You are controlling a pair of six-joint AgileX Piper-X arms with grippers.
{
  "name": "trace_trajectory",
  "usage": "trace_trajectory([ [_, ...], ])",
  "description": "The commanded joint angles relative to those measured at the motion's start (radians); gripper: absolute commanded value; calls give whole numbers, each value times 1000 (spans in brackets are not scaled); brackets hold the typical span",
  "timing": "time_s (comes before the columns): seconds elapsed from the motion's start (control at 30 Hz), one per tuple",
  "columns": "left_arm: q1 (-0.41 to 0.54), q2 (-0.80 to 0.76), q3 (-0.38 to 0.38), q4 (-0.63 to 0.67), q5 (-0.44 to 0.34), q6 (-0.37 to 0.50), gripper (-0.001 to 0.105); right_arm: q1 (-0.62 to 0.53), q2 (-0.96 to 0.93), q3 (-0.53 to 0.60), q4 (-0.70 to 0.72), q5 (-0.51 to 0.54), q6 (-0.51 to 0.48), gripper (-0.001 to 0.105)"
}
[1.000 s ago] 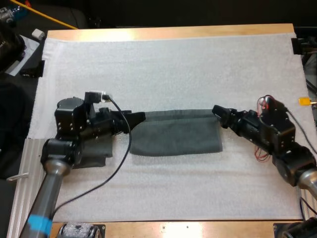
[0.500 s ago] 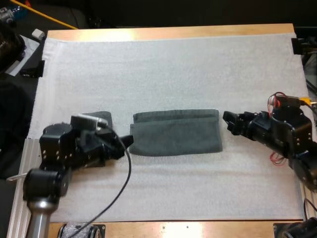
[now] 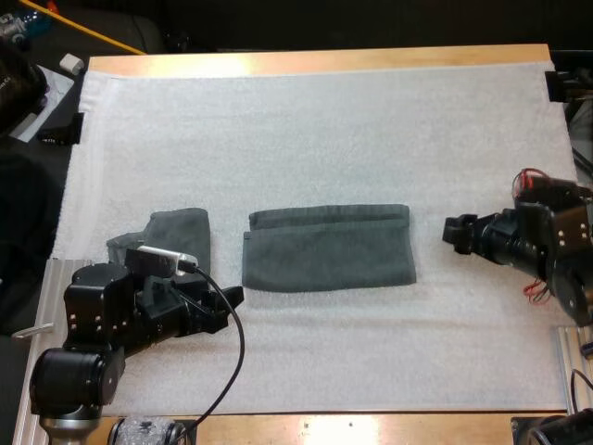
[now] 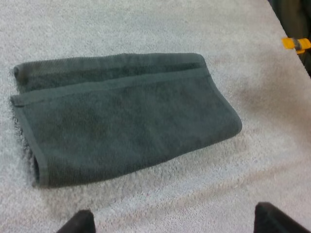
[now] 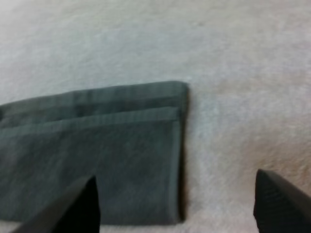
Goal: Pick towel from pile, fold and stack
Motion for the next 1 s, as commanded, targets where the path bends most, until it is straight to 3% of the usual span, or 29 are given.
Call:
trace_trajectory([
  [0.0,-2,-6,-7,11,-11,2,63,-64,44,-5,-16,-49,-37,65],
  [0.07,-2,-2,-6,8,-12,3,63,-53,41,-11,-12,-39,-35,65],
  [0.23,-3,-3,-6,26,-27,6,63,-175,177,-12,-40,-199,-83,64],
  [0.47,-2,-2,-7,51,-35,9,63,-208,351,-15,-100,-346,-110,64],
  [0.97,-2,-3,-6,52,-28,2,63,-206,578,-16,-192,-486,-97,64],
])
